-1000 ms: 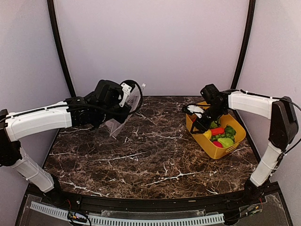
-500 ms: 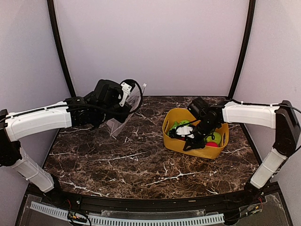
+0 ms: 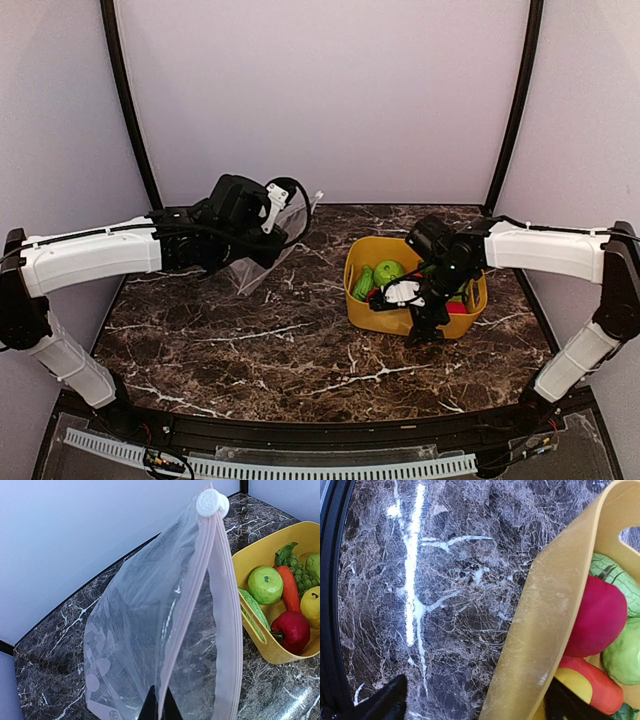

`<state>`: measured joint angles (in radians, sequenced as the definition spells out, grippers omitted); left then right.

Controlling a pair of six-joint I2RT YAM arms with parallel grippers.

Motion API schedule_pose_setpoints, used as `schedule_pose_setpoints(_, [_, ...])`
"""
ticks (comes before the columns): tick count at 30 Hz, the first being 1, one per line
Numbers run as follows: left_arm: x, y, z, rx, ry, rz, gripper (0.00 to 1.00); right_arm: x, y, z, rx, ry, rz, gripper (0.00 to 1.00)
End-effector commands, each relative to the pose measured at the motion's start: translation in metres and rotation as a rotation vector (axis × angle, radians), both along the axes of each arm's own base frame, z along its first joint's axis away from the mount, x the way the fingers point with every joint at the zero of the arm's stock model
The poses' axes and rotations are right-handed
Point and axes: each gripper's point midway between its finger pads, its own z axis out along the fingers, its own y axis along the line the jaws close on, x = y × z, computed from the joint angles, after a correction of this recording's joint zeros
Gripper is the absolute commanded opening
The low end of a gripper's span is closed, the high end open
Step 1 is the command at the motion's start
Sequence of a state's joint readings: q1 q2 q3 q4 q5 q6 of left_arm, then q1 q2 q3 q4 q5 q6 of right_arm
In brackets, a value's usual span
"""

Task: Place the food in the zip-top bag and seal the zipper
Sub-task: Adjust the bin at the center of the board, then pick up the fake fruit from the bin.

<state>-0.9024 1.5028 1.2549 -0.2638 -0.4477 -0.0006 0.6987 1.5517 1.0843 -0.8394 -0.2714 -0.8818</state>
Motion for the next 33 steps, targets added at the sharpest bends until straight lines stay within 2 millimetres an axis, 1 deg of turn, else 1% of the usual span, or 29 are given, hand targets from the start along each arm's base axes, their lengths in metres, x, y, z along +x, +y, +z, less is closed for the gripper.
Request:
schedule_pose_setpoints(1, [-0.004, -0.002, 0.002, -0.016, 0.015, -0.013, 0.01, 0.006, 0.010, 0.034, 0.079, -0.054, -0.007, 0.99])
schedule_pose_setpoints(4, [-0.005, -0.004, 0.002, -0.020, 0.016, -0.026, 0.01, 0.013, 0.020, 0.058, 0.149, -0.042, -0.032, 0.99])
schedule_pose_setpoints(7, [-0.007, -0.008, 0.000, -0.024, 0.030, -0.045, 0.01, 0.028, 0.032, 0.089, 0.235, -0.027, -0.086, 0.99])
schedule_pose_setpoints(10, [-0.011, -0.012, 0.001, -0.037, 0.045, -0.073, 0.01, 0.054, 0.037, 0.114, 0.317, -0.051, -0.186, 0.99])
schedule_pose_setpoints(13, [-0.013, -0.015, 0.003, -0.047, 0.049, -0.091, 0.01, 0.086, 0.034, 0.125, 0.360, -0.098, -0.311, 0.99])
schedule_pose_setpoints(14, [-0.014, -0.015, 0.004, -0.049, 0.051, -0.096, 0.01, 0.095, 0.031, 0.125, 0.363, -0.106, -0.345, 0.99])
schedule_pose_setpoints(15, [-0.014, -0.016, 0.005, -0.053, 0.050, -0.098, 0.01, 0.108, 0.026, 0.124, 0.362, -0.115, -0.382, 0.96])
schedule_pose_setpoints(17, [-0.015, -0.017, 0.005, -0.062, 0.056, -0.102, 0.01, 0.123, 0.020, 0.122, 0.360, -0.111, -0.431, 0.90])
schedule_pose_setpoints(19, [-0.016, -0.018, 0.004, -0.070, 0.064, -0.108, 0.01, 0.139, 0.015, 0.113, 0.342, -0.107, -0.480, 0.82])
schedule_pose_setpoints(21, [-0.018, -0.021, 0.003, -0.082, 0.075, -0.115, 0.01, 0.150, 0.010, 0.103, 0.326, -0.093, -0.519, 0.76])
schedule_pose_setpoints(23, [-0.018, -0.022, 0.003, -0.090, 0.081, -0.118, 0.01, 0.156, 0.009, 0.091, 0.308, -0.080, -0.534, 0.70])
schedule_pose_setpoints(29, [-0.019, -0.022, 0.002, -0.094, 0.088, -0.117, 0.01, 0.165, 0.008, 0.057, 0.248, -0.038, -0.572, 0.61])
schedule_pose_setpoints(31, [-0.019, -0.022, 0.002, -0.094, 0.088, -0.117, 0.01, 0.167, 0.008, 0.049, 0.231, -0.030, -0.581, 0.60])
schedule_pose_setpoints(33, [-0.018, -0.022, 0.001, -0.092, 0.089, -0.116, 0.01, 0.170, 0.007, 0.041, 0.213, -0.025, -0.591, 0.62])
